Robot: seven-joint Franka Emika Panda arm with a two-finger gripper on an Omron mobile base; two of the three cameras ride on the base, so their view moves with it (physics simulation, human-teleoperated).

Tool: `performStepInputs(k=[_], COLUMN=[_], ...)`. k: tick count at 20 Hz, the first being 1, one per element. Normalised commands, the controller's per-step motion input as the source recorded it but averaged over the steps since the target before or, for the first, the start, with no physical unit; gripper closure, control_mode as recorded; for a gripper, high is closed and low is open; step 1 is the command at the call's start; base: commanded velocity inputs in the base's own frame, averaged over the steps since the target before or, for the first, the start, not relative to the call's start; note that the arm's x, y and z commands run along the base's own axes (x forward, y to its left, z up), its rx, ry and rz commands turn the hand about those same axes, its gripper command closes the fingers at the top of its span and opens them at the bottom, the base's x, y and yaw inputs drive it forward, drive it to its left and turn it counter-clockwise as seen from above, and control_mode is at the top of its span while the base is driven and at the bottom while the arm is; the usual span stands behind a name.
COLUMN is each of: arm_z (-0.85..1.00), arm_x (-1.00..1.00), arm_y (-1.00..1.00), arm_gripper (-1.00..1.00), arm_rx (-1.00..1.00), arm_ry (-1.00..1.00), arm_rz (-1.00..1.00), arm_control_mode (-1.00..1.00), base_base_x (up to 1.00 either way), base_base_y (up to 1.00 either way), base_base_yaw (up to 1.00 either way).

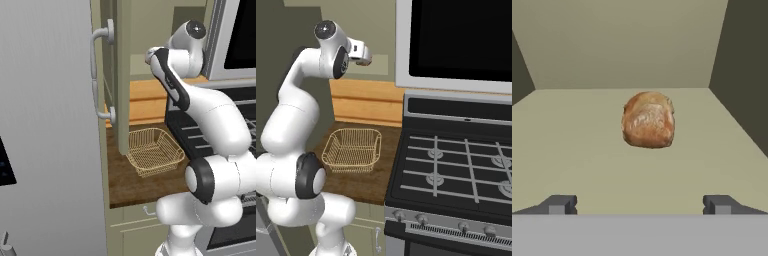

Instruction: Open the cabinet, pick up the bread from the cabinet and place it in the basket. Then move the basket to the dining counter.

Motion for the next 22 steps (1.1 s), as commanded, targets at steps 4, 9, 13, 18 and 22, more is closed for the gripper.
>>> performStepInputs(k=[4,9,13,18,22], arm_z=[0.00,0.00,-0.03,-0.11,-0.17], arm_x=[0.29,0.27,0.31,0.26,0.27], arm_y=[-0.12,-0.01,0.00,0.00,0.00], arm_gripper=[-1.00,-1.00,-1.00,-1.00,-1.00], arm_rx=[0.02,0.01,0.01,0.00,0.00], arm_ry=[0.00,0.00,0.00,0.01,0.02], arm_rz=[-0.01,0.00,0.00,0.00,0.00], arm_control_mode=[-1.00,-1.00,-1.00,-1.00,-1.00], base_base_x=[0.00,0.00,0.00,0.00,0.00], base_base_y=[0.00,0.00,0.00,0.00,0.00], base_base_yaw=[0.00,0.00,0.00,0.00,0.00])
